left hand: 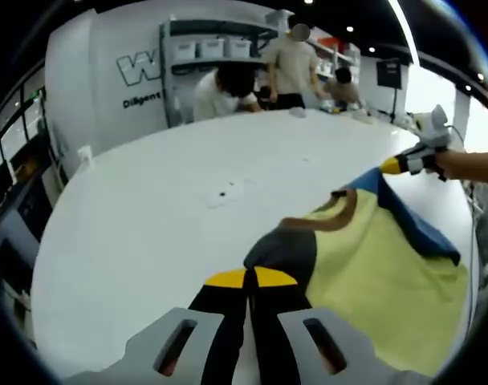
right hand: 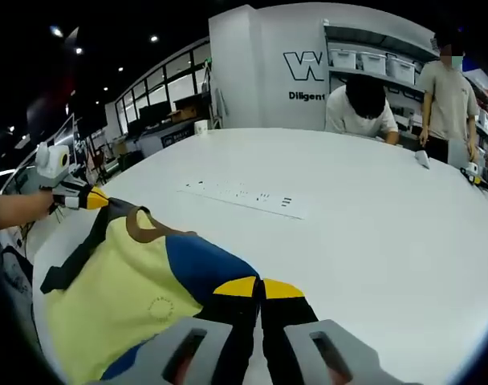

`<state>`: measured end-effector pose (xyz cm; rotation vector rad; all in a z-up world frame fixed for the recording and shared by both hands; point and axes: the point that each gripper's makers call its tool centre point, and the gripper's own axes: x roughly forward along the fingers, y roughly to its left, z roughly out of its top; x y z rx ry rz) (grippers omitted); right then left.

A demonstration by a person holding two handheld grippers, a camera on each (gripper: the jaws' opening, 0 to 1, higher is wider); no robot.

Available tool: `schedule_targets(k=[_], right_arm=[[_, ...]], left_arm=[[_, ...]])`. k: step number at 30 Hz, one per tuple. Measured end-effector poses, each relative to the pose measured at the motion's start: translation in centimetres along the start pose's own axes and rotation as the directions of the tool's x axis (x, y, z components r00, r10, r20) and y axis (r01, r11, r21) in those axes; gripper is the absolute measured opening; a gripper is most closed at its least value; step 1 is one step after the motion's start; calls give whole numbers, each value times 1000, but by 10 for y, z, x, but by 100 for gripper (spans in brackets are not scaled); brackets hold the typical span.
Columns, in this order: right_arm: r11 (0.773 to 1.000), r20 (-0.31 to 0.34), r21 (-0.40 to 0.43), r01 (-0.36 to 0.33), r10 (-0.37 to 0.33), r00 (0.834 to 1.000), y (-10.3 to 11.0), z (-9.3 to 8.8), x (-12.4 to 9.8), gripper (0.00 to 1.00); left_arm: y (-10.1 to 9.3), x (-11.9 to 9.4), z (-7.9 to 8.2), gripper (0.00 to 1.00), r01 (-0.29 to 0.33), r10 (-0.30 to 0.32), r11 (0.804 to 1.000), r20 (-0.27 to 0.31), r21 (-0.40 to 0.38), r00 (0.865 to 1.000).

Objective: Fold the garment on the visible template until the final outline fits inside the template.

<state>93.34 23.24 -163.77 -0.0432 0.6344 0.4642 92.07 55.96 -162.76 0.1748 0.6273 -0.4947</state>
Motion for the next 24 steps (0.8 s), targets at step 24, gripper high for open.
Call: schedule_targets(k=[24], right_arm=[[999,114,40,23,-28,993,-16,3,-89,10]], left_arm=[[-2,-80,32,28,-61,77,994,189,-87,979]])
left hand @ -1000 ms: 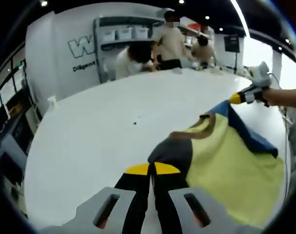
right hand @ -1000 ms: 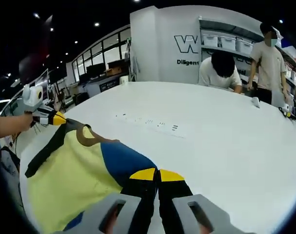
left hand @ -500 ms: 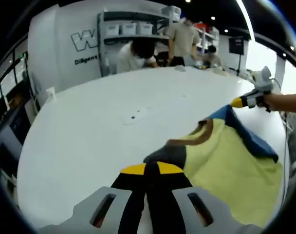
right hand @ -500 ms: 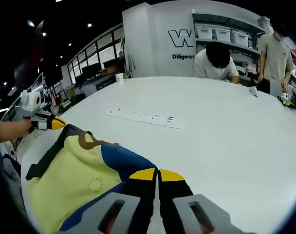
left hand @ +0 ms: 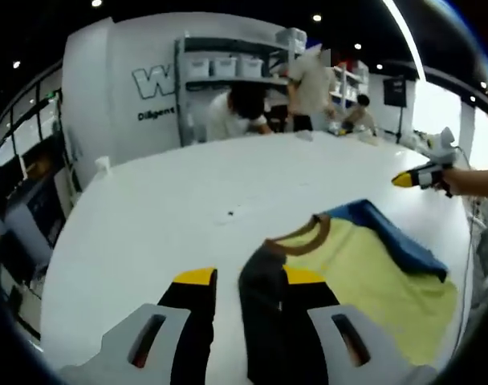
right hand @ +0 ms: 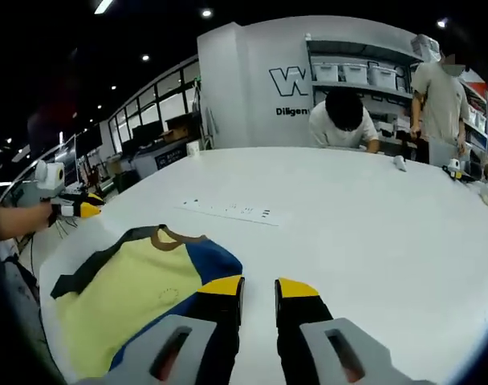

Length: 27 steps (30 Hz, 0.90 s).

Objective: Fold the garment on the visible template until the final outline fits inside the template.

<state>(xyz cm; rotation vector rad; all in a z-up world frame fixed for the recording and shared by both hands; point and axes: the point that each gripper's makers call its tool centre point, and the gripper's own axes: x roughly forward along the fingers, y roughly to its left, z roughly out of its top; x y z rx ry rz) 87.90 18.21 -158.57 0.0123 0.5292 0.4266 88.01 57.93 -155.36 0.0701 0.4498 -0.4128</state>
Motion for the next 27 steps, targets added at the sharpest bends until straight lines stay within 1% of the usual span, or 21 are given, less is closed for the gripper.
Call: schedule_targets(k=[1,2,4,6,8,9,11,12,14,16,19,20,22,23,24,25,27], right_arm=[[1000,8,-2,-4,4,1000,5,-5,-8,10],[1000,10,-3,-4,4,1000,7,-7,-13,10],[1000,9,-4,-2,2,1000,8,-13,-23,10],[1000,13,2,-2,2,1000,11,-21,-35,10],[1000,12,6,-4,4,1000,20,-28,-46,10],[1000,12,5,-3,3,1000,25,-33,-55,10],[1000,4,1,-5,5,1000,28,-39,-62,10],[1000,0,3,-8,8,1000,29,-41,-64,10],[1000,-3,12,-22,22,1000,37,-50,-75,10],[999,-10,22,-32,33,999,42,-56,-79,10],[999,-24,34,-38,39,999,48,-65,-86,10],[998,-47,32,-53,54,997,55,-73,-89,10],[997,-56,33,-71,73,996,60,-81,-91,10],[996,-56,39,-76,78,995,62,-84,-93,9],[996,-56,57,-75,79,995,65,-90,-96,9],[995,-59,64,-75,78,995,67,-92,-97,9],[994,-68,73,-77,82,994,73,-101,-100,9]], left_arm=[[1,-7,1,28,7,-7,1000,8,0,1000],[-7,-16,3,28,9,-10,1000,10,4,1000],[-14,-28,5,28,10,-11,1000,19,13,1000],[-14,-36,0,28,14,-14,1000,27,11,1000],[-15,-42,-3,28,10,-10,1000,33,-2,999],[-17,-48,-4,28,6,-5,1000,39,-8,999],[-24,-55,-6,28,6,-5,1000,47,-12,999],[-26,-58,-8,28,10,-10,1000,50,-17,999],[-36,-66,-11,27,53,-51,998,61,-36,997],[-43,-75,-14,27,56,-53,998,67,-33,996],[-50,-83,-17,29,65,-62,997,70,-38,996],[-54,-89,-20,29,76,-73,996,71,-43,995],[-58,-94,-22,30,82,-79,996,69,-39,994],[-64,-101,-24,31,89,-87,996,71,-29,994],[-66,-103,-25,32,93,-91,995,73,-24,993],[-72,-110,-26,34,103,-101,994,76,-18,992],[-76,-118,-29,35,108,-106,994,76,-19,991]])
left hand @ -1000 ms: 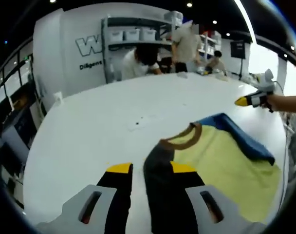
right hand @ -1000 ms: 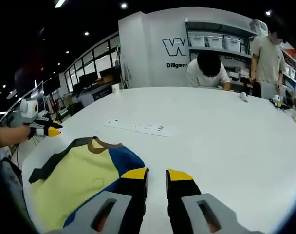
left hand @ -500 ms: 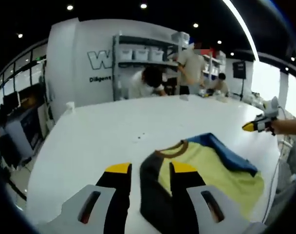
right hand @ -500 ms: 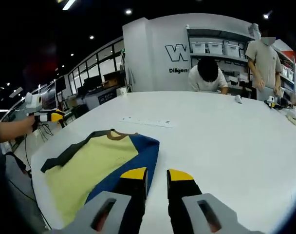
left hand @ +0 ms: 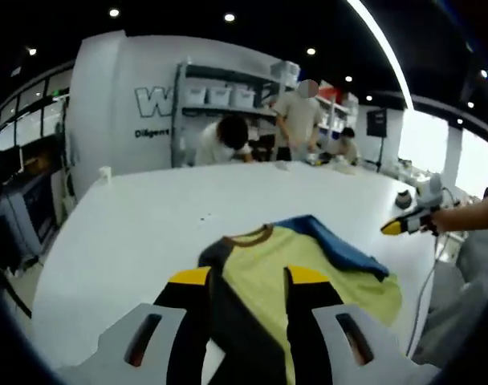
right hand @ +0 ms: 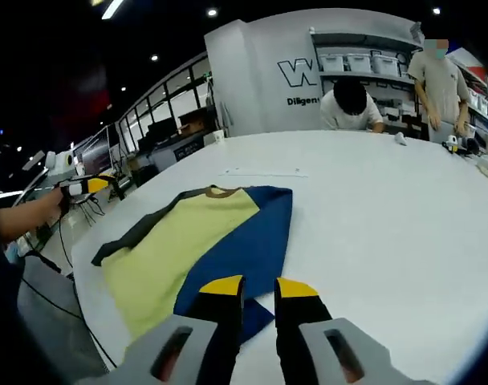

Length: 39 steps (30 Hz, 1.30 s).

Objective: Fold the garment on the visible template until the final outline fits inside the template.

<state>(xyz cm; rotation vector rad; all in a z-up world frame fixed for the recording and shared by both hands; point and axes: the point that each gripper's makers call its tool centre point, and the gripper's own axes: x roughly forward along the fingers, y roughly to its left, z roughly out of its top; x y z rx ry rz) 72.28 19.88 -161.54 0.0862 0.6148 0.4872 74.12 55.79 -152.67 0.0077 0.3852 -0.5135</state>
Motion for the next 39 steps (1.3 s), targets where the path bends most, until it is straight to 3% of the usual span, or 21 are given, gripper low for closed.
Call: schedule_targets(k=[5,7,12,20,24,29,33,39], right_arm=[[999,-31,41,-22,24,999,7,-22,-3,8],[994,-38,105,-28,32,999,7,-34,-3,7],[987,-70,156,-28,39,997,11,-53,-2,7],[952,-98,306,15,16,995,7,-65,8,10],[952,-117,305,27,9,993,12,-67,14,11],[956,-126,293,29,8,992,14,-64,20,9],[974,-169,220,55,-18,986,11,-69,20,0],[979,-165,190,68,-36,986,9,-70,20,0]], left_arm=[[-15,-19,-3,36,15,-15,999,0,29,1000],[-21,-25,-7,37,28,-28,999,1,35,1000],[-36,-42,-20,38,49,-48,997,-18,56,999],[-56,-63,-31,37,61,-59,996,-35,63,998],[-58,-72,-30,37,56,-54,997,-25,55,998],[-47,-76,-35,36,39,-38,998,-21,46,999],[-39,-79,-40,36,27,-27,999,-20,42,999],[-21,-80,-51,36,19,-18,999,-23,41,1000]])
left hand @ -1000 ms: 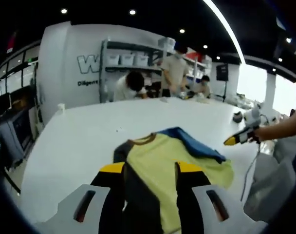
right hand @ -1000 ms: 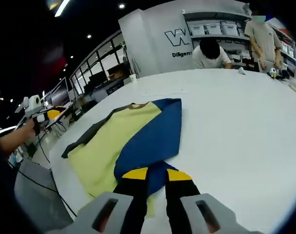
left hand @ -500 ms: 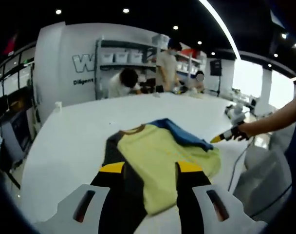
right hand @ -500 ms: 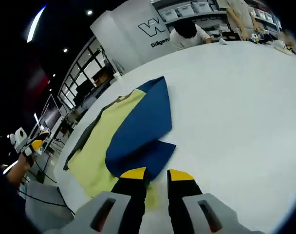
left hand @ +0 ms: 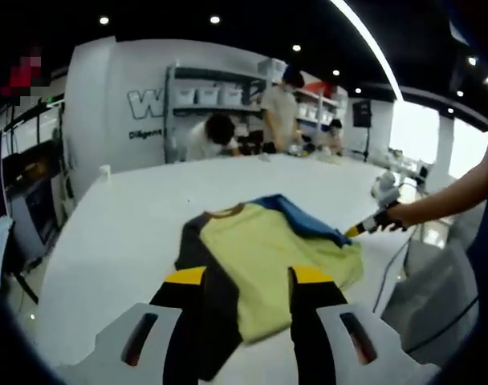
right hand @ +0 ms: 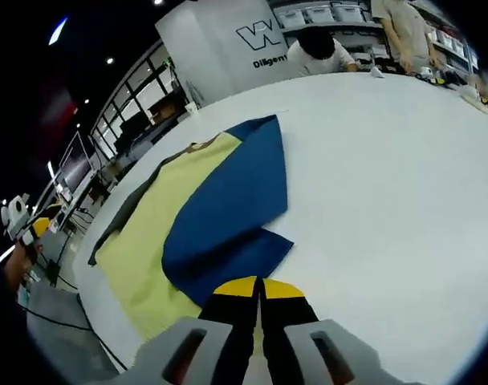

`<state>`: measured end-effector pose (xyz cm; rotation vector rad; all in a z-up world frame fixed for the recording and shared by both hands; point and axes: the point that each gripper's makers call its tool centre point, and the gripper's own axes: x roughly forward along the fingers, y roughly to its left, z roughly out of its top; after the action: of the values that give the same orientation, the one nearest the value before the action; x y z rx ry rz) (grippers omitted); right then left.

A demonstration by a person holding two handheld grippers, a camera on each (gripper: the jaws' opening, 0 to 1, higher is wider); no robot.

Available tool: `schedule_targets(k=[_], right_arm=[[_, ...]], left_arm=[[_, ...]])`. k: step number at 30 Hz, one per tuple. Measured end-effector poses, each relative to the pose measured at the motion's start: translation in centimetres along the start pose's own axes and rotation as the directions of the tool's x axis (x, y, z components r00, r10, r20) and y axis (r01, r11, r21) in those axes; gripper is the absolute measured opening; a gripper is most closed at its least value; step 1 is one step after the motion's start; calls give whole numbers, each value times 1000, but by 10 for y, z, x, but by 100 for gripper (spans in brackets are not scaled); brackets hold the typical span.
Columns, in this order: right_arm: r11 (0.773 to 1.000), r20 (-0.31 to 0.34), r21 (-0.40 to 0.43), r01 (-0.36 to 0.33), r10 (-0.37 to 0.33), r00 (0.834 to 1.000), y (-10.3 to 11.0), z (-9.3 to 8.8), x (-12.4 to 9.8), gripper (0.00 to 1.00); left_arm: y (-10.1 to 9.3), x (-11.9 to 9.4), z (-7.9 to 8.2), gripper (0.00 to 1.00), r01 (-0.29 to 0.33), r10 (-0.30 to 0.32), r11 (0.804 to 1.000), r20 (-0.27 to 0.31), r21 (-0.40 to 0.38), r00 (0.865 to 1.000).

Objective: Fold the garment on the visible template until the final outline fits inside the template.

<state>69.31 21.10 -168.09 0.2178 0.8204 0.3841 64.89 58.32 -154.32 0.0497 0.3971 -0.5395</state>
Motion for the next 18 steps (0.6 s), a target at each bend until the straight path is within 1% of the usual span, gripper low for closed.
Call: schedule_targets(k=[1,3,6,10,12,13,16,18], right_arm=[[1000,1,-7,5,-5,1000,1,0,0,0],[1000,7,-7,12,-12,1000,-1,3,-1,0],[999,40,33,10,-12,999,-4,10,-6,0],[998,63,58,6,-10,998,-7,16,-15,0],[996,74,92,-10,3,997,-10,17,-15,0],[994,88,108,-4,-5,996,-13,20,-18,0],[995,105,99,17,-27,994,-19,24,-26,0],[994,122,106,17,-30,992,-19,29,-31,0]], left_arm=[[2,0,-2,36,0,0,1000,-1,3,1000],[-2,-1,-1,36,0,0,1000,-3,2,1000],[-11,-2,3,36,-3,3,1000,5,-1,1000],[-16,-4,5,36,-6,6,1000,12,-4,1000],[-17,-4,4,36,-9,9,1000,8,-4,1000],[-18,-5,4,36,-11,11,1000,8,-5,1000],[-21,-5,4,36,-10,10,1000,9,-10,1000],[-22,-6,3,36,-9,9,1000,2,-6,1000]])
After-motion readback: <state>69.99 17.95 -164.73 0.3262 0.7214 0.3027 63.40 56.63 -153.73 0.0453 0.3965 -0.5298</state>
